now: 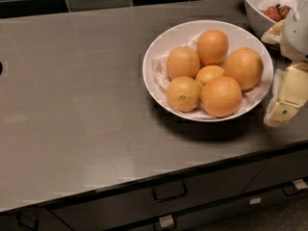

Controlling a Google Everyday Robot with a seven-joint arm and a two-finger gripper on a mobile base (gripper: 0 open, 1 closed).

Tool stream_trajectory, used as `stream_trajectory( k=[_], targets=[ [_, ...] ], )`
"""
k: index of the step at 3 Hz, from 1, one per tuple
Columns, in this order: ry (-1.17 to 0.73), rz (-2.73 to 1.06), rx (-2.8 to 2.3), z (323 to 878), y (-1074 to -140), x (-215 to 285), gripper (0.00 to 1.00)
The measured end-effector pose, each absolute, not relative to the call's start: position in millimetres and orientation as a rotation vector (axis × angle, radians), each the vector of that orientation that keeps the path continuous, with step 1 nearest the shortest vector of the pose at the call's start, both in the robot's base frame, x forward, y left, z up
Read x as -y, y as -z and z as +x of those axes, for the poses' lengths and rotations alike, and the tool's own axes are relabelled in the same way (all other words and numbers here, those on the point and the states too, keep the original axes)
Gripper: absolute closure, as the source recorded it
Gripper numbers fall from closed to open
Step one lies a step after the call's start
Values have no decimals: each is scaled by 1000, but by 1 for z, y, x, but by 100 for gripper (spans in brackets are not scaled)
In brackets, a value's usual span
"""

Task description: Pick orange from white bowl

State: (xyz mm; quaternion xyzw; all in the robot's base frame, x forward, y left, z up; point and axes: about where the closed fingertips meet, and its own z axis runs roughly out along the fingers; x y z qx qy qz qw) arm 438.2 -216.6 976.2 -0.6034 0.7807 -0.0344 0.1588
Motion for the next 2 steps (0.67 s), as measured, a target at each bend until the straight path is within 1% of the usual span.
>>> stream_trajectory(
  k=[2],
  targets=[
    [127, -1776, -2214, 455, -984, 211, 0]
  ],
)
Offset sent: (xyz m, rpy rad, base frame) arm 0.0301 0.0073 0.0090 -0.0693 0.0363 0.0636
